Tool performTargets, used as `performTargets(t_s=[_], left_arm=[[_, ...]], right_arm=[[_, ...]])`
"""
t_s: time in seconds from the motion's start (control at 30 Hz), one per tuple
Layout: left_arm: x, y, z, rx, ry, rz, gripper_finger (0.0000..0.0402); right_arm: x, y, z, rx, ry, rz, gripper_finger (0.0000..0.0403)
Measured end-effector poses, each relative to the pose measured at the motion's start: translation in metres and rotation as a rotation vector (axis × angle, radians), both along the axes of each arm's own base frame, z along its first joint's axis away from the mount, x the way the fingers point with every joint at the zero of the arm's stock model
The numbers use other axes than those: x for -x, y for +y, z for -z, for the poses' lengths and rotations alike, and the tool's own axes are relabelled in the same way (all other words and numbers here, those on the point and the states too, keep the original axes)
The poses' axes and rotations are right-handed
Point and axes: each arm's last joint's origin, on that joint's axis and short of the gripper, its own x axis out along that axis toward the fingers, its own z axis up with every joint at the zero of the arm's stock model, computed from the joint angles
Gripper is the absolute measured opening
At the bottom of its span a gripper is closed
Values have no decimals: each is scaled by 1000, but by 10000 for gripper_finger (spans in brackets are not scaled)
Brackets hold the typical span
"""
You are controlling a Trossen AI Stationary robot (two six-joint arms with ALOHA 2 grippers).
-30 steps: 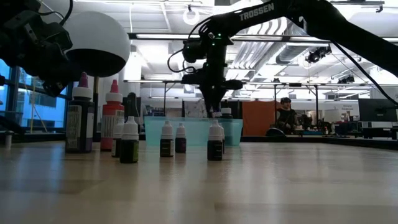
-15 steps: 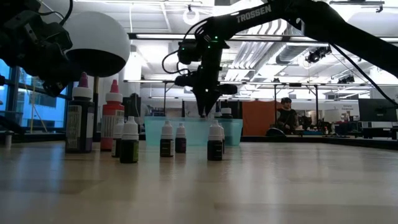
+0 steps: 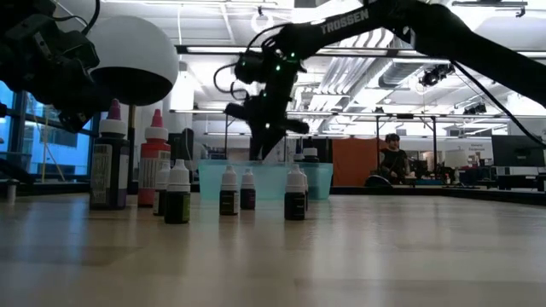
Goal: Pick & Place food coloring
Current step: Put the small red dye bottle in the green bin
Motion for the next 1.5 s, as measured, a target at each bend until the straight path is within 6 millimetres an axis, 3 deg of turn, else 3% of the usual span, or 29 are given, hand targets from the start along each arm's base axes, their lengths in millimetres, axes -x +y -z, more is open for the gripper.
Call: performTargets(t_s=[0.13,0.37,1.3,1.5], left_arm=[[0,0,0,0,-1,1,0],[0,0,0,0,-1,1,0],[0,0,0,0,-1,0,0],[0,0,0,0,0,0,0]], right_arm=[[-7,4,20,-27,29,-25,58],[-10,5,32,-38,50,18,58],[-11,4,50,-67,86,46,59],[-11,4,50,-75,84,42,86]])
